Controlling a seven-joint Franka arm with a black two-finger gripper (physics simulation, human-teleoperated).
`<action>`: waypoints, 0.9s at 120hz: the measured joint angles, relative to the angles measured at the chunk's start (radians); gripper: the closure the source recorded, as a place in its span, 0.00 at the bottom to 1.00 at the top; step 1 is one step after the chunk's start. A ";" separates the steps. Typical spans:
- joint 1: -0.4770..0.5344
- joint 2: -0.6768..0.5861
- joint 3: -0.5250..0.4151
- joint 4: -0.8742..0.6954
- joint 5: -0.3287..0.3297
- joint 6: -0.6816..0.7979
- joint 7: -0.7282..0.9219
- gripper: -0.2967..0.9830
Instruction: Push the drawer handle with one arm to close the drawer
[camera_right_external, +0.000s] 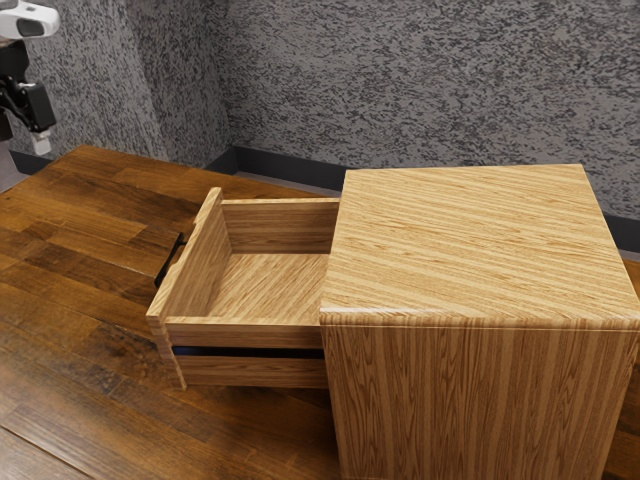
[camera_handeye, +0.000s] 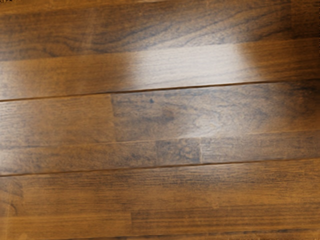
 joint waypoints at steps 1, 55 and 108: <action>0.000 0.000 0.000 0.000 0.000 0.000 0.001 0.23; -0.008 0.003 -0.161 0.269 0.016 -0.147 0.065 0.36; 0.202 -0.233 -0.422 -0.299 0.159 -0.086 0.098 0.81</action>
